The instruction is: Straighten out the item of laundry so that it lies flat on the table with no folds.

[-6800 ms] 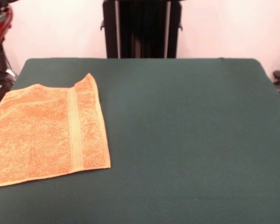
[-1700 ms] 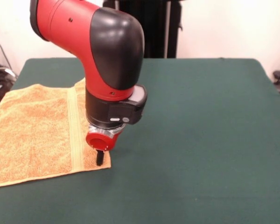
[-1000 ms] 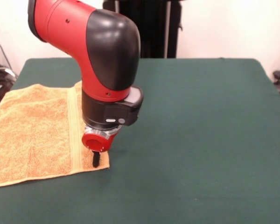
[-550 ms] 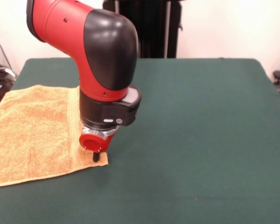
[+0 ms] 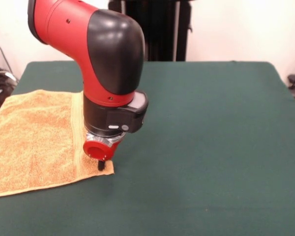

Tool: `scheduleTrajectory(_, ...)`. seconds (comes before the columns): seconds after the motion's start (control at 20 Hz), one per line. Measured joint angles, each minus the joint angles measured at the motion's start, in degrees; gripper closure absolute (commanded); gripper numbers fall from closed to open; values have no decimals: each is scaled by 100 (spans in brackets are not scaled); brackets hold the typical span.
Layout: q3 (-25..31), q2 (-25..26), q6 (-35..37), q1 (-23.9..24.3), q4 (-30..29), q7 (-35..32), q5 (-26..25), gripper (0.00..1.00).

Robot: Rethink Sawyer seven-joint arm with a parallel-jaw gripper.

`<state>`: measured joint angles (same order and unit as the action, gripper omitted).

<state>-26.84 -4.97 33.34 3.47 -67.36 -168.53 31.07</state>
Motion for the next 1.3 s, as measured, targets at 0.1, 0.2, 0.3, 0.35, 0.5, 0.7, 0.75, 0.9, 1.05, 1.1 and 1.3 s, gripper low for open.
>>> scheduleTrajectory(0.1,-1,0,-1,-1,-16,0,54,100)
scheduleTrajectory(0.2,-2,-1,-2,-3,-34,0,117,100)
scheduleTrajectory(0.3,-3,0,-13,-12,-75,0,264,100)
scheduleTrajectory(0.35,-3,-1,-22,-18,-100,0,356,100)
scheduleTrajectory(0.5,-3,0,-72,-40,-156,-1,552,100)
scheduleTrajectory(0.7,3,8,-188,-116,-234,-13,928,100)
scheduleTrajectory(0.75,7,9,-216,-136,-252,-15,1021,100)
scheduleTrajectory(0.9,35,11,-283,-196,-308,-17,1317,100)
scheduleTrajectory(1.05,85,11,-316,-258,-348,-20,1569,100)
scheduleTrajectory(1.1,114,11,-325,-290,-355,-20,1674,100)
scheduleTrajectory(1.3,224,18,-327,-445,-358,-69,2056,100)
